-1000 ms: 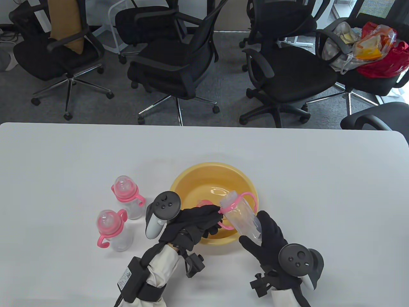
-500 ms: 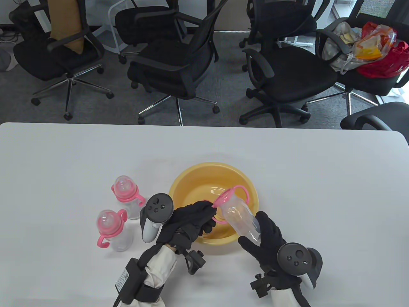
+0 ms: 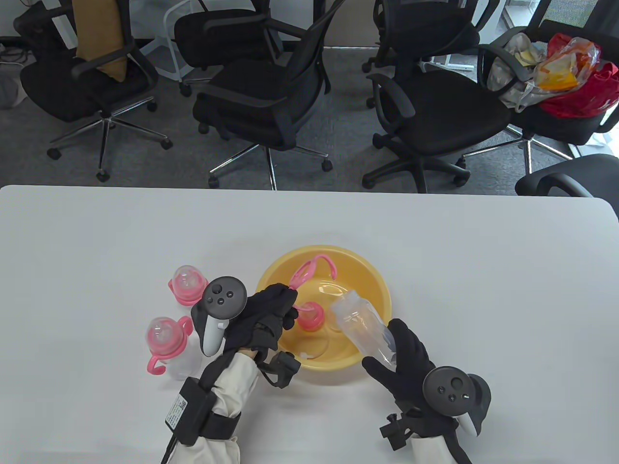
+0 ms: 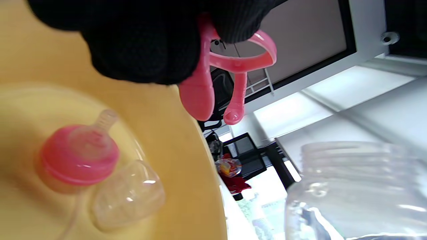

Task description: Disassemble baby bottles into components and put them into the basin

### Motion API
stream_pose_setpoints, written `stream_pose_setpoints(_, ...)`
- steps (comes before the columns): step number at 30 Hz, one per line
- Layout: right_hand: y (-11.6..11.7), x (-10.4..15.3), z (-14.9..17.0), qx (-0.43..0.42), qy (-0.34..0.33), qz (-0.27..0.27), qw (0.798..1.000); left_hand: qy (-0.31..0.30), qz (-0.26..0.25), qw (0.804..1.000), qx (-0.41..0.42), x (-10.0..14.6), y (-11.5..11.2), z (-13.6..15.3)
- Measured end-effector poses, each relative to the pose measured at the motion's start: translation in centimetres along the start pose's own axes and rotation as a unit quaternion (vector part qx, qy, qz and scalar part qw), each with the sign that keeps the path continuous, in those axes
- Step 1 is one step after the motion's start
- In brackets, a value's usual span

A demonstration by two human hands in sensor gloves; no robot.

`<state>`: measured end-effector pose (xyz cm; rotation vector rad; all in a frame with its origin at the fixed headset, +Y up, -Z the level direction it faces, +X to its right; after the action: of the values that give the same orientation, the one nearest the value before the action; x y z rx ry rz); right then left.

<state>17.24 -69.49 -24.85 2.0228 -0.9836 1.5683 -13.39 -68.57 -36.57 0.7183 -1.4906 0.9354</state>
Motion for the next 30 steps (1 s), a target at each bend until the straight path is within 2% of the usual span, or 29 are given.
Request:
stream_pose_setpoints(11, -0.1, 0.0, 0.1, -0.005, 0.000, 0.002, 1.000, 0.108, 0.013, 0.986, -0.124, -2.7, -1.1, 0.8)
stream_pose_setpoints(15, -0.1, 0.0, 0.1, -0.005, 0.000, 0.002, 1.000, 0.124, 0.037, 0.982, -0.141, -3.2, -2.2, 1.0)
stream_pose_setpoints(30, -0.1, 0.1, 0.1, -0.012, -0.003, 0.007, 1.000, 0.191, 0.072, 0.967, -0.152, -4.9, -4.3, 1.8)
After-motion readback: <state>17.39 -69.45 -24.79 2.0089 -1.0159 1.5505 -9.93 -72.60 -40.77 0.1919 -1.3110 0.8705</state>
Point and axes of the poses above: the tracker on the back of each hand, its own z axis roughly to the little-finger side, its own x axis roughly from the fingertips to the wrist, y = z × x, the point moved 3 cm from there along -x, roughly from the wrist to the fingertips, and after that the axes turned 2 degrees about -z, right-handed, at the moved point
